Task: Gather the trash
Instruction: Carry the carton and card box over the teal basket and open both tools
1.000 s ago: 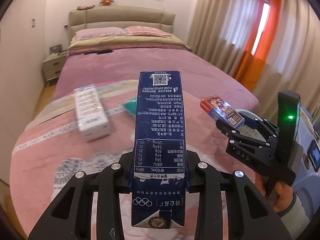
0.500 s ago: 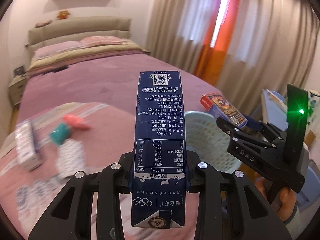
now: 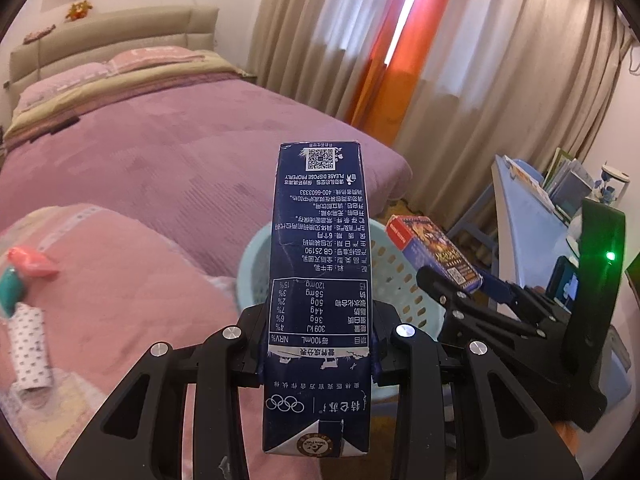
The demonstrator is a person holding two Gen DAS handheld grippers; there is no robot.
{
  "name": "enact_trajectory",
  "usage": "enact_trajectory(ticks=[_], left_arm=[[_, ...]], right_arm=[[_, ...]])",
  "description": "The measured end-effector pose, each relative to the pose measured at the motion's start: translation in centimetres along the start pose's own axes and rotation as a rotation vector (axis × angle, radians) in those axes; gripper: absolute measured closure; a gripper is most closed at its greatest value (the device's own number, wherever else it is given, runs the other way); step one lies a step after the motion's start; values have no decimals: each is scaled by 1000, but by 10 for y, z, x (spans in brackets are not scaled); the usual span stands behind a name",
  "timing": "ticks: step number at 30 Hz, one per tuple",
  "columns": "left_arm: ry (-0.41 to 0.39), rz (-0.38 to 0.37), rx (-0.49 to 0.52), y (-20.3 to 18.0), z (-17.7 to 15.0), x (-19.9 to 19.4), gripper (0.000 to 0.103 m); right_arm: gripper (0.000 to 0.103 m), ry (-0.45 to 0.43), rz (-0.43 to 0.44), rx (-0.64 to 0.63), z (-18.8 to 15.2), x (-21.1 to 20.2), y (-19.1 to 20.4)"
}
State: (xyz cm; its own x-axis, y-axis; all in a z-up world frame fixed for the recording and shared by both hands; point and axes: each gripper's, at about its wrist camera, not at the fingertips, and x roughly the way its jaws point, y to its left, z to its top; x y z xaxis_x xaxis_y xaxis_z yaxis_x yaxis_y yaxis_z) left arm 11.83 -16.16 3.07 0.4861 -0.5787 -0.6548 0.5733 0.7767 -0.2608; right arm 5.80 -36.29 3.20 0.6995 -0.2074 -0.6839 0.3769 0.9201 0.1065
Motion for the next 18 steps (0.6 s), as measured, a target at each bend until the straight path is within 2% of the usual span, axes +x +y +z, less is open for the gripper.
enact_trajectory(ticks=[9, 11, 12, 13, 18], left_arm=[[66, -3, 3, -6, 2, 40, 69], [62, 6, -3, -4, 3, 41, 56], [47, 19, -4, -3, 2, 39, 40], [28, 25, 0, -4, 2, 36, 34], [-13, 21, 37, -9, 1, 19, 31]], right_arm=[[41, 107, 28, 52, -12, 33, -10], [41, 129, 37, 69, -12, 40, -15], [41, 137, 46, 77, -13, 41, -16], [40, 142, 54, 85, -13, 43, -18], [36, 141, 77, 106, -13, 38, -18]])
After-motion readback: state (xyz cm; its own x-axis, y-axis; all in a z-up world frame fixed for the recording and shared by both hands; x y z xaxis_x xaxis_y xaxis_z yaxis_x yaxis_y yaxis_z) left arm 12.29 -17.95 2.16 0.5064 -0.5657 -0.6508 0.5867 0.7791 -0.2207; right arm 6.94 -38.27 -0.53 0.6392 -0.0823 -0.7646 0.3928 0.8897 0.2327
